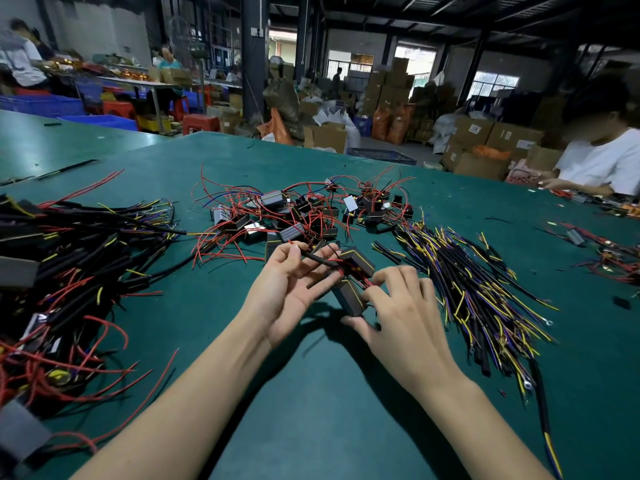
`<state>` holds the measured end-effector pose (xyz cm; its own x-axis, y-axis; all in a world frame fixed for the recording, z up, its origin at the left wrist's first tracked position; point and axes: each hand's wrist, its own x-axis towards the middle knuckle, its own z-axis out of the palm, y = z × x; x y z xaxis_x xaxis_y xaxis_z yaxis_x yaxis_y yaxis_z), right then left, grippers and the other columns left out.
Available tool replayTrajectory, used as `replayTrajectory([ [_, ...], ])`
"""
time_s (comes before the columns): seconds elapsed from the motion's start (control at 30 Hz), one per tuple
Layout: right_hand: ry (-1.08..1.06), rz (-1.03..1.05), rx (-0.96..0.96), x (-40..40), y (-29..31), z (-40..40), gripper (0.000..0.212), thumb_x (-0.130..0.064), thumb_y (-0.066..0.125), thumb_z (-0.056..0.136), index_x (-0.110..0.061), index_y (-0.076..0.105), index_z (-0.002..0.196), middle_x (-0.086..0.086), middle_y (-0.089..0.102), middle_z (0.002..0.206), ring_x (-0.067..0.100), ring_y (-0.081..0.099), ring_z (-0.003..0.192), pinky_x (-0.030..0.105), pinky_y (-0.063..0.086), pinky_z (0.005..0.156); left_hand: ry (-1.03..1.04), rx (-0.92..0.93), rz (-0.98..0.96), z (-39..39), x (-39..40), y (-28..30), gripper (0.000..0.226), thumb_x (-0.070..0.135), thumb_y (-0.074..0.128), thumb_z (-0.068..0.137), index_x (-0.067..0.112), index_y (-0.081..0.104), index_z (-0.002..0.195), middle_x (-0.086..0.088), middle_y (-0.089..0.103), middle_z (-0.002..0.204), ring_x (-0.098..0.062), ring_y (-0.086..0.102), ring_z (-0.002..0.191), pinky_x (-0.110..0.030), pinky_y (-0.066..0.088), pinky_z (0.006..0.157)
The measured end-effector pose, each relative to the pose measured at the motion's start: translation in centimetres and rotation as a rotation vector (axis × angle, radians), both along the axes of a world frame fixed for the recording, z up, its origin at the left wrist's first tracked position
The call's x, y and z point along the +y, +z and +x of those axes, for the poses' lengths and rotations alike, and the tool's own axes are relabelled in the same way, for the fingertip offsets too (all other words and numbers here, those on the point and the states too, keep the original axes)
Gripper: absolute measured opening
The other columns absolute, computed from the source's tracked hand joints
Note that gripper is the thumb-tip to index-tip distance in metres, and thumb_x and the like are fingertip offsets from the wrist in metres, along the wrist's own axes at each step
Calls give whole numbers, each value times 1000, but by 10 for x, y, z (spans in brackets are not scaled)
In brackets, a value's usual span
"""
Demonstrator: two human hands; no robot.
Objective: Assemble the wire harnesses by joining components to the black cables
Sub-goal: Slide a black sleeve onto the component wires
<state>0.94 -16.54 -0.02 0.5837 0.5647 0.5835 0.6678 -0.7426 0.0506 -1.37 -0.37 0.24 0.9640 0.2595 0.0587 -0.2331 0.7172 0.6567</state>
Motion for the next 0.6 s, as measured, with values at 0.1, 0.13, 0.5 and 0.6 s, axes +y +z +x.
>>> replayTrajectory([
  [0.1, 56, 38, -25, 1, -2, 0, 38, -43, 83, 64, -12, 63, 70, 4, 61, 86, 30, 59, 85, 39, 45, 68, 8, -15, -16, 0, 2, 0, 24, 18, 31, 103, 16, 43, 83, -26, 63, 114, -28, 68, 98, -41, 55, 80],
  [0.13, 71, 48, -41, 0, -2, 2, 38, -43, 82, 65, -12, 62, 72, 4, 61, 88, 30, 58, 87, 39, 45, 69, 8, -18, -16, 0, 2, 0, 24, 18, 30, 103, 16, 43, 83, -27, 62, 116, -28, 67, 100, -41, 55, 81],
  [0.5, 401, 243, 116, -9, -12, 12, 8, -12, 70, 78, -8, 63, 81, 0, 60, 80, 22, 53, 79, 35, 42, 69, 12, 31, 17, 0, 4, 1, 21, 19, 35, 103, 16, 46, 85, -23, 67, 109, -29, 70, 89, -41, 56, 78],
  [0.6, 257, 322, 337, -8, -16, 12, 8, -27, 70, 83, -19, 68, 83, -4, 55, 80, 22, 48, 81, 19, 31, 76, 87, 44, 75, 1, 7, 2, 19, 19, 37, 102, 17, 46, 85, -16, 72, 100, -25, 70, 85, -36, 58, 69],
])
